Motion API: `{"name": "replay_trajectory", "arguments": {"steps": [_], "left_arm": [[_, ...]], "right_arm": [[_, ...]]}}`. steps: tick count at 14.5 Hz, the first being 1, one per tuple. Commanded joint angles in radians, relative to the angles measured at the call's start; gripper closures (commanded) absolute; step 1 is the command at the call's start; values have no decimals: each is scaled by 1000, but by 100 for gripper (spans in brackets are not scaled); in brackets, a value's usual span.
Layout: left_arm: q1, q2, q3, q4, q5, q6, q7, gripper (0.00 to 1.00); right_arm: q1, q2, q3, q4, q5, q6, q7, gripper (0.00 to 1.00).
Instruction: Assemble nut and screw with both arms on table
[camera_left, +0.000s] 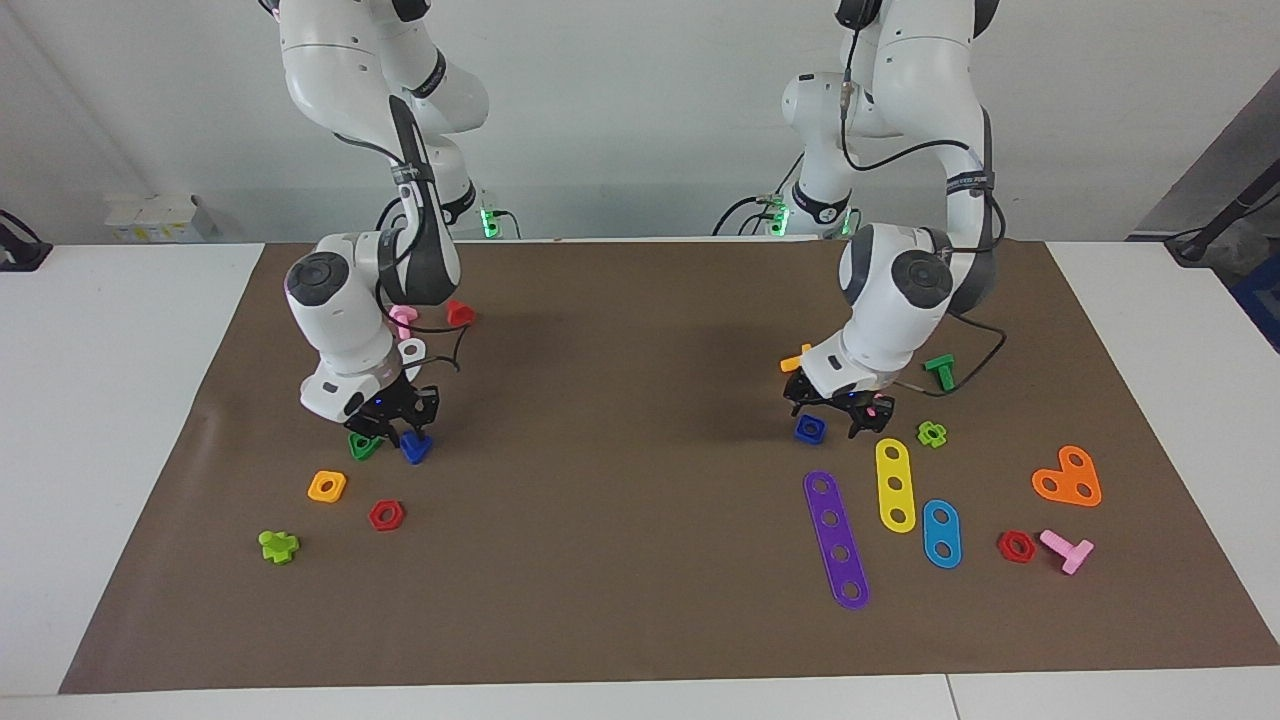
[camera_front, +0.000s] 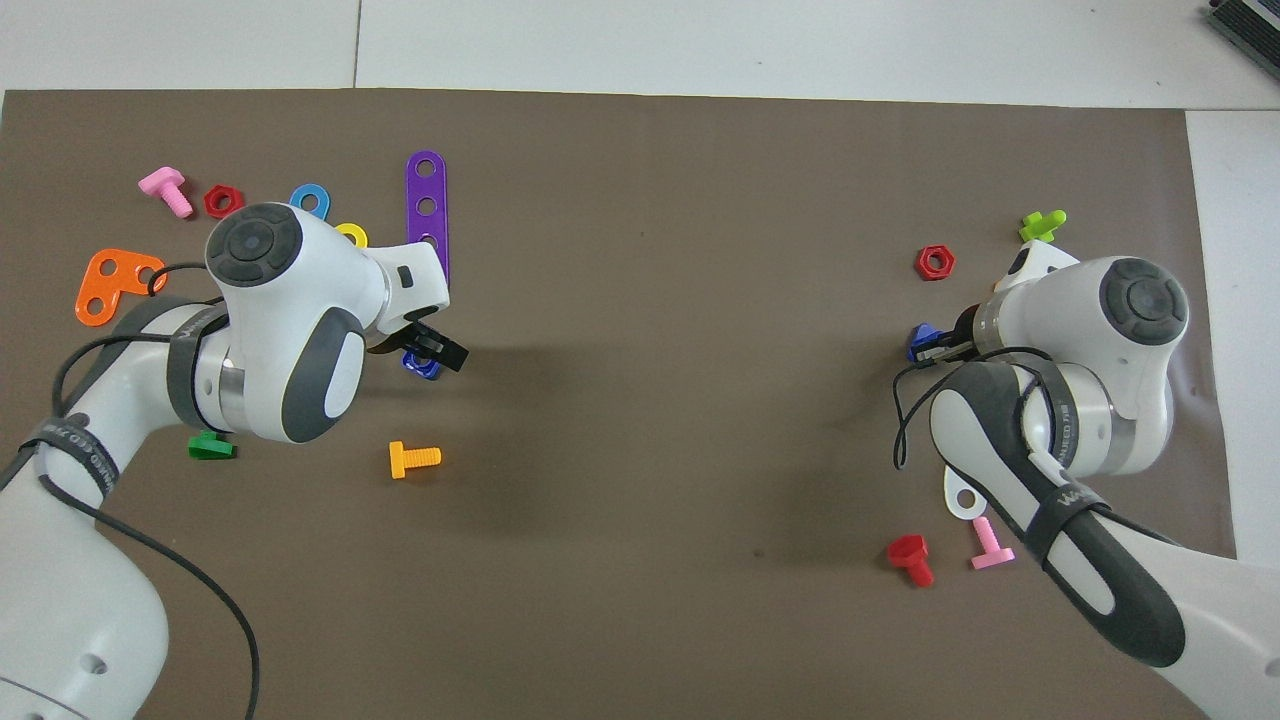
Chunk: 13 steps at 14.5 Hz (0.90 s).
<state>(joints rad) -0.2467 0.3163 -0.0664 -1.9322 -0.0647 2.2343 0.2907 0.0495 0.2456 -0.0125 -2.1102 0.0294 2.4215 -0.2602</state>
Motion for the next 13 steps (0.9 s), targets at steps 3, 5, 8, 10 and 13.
{"name": "replay_trajectory", "arguments": {"steps": [3,5,8,10,13], "left_arm": [[-6,-10,16,-47,-12,31,143,8],[0,-10,16,-47,-10,30,160,8],[4,3,16,-60,-9,51,200,8],[6,3,16,-79,-9,82,203,8],[4,7,16,-80,-9,90,205,8]], "right_arm": [[-10,0,6,12,37,7,10,100],[1,-18,6,54,37,-42,68,100],[74,-25,11,212,33,-190,214,100],[159,-9,11,289,33,-220,307,100],[304,58,11,390,18,-205,554,100]]}}
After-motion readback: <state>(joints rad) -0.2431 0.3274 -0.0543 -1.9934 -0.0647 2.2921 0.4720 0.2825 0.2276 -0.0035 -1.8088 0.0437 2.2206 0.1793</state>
